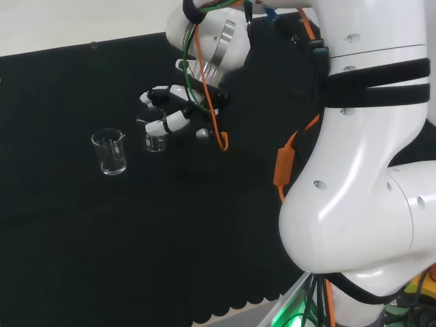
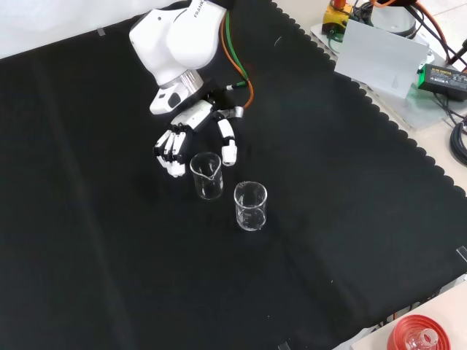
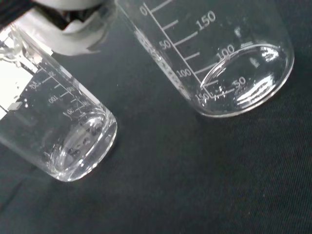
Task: Place the beaker back on the table.
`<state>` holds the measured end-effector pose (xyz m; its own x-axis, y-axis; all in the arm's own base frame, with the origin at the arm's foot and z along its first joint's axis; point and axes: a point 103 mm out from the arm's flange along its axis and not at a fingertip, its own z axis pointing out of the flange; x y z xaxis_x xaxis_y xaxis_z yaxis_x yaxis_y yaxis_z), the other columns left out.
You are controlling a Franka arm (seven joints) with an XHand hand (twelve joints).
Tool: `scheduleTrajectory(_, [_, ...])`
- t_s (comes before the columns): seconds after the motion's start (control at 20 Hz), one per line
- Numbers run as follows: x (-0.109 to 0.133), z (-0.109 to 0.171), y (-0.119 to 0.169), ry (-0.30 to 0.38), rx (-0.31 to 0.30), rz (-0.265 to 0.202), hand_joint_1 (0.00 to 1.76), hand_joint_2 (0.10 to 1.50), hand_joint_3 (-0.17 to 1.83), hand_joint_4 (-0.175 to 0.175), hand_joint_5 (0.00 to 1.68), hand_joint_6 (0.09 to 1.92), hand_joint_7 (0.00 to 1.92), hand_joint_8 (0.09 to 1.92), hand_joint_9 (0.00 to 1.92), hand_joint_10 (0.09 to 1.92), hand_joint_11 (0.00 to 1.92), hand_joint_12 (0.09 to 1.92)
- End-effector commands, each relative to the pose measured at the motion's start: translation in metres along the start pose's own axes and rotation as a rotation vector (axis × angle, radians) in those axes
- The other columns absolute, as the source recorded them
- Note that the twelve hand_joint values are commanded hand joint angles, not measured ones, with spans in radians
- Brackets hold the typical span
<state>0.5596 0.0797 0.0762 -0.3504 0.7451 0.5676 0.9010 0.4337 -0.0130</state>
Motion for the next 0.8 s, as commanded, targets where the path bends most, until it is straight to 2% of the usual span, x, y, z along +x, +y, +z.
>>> scheduleTrajectory(0.05, [0.001, -0.017, -0.005, 0.0, -0.018, 0.012, 0.75, 0.59, 0.36, -0.064, 0.37, 0.3, 0.59, 0.09, 0.33, 0.71, 0.0, 1.27])
scheduleTrajectory(0.8, [0.015, -0.06, -0.036, -0.041, -0.043, 0.041, 0.74, 0.6, 0.37, -0.066, 0.38, 0.28, 0.58, 0.09, 0.32, 0.7, 0.0, 1.26])
